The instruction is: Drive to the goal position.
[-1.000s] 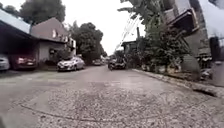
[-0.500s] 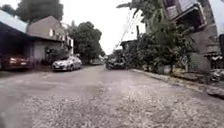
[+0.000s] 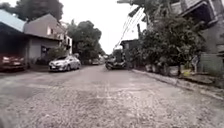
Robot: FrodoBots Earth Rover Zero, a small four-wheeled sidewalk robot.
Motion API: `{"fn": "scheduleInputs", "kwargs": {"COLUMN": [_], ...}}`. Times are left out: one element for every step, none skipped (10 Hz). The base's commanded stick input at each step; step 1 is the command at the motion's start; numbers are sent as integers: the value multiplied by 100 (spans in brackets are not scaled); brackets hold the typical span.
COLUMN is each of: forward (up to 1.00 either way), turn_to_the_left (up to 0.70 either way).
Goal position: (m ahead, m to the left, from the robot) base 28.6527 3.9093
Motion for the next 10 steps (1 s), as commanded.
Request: {"fn": "scheduleInputs", "kwargs": {"forward": [100,100,100,100,100,100,100,100,100,100], "turn_to_the_left": [0,0,0,0,0,0,0,0,0,0]}}
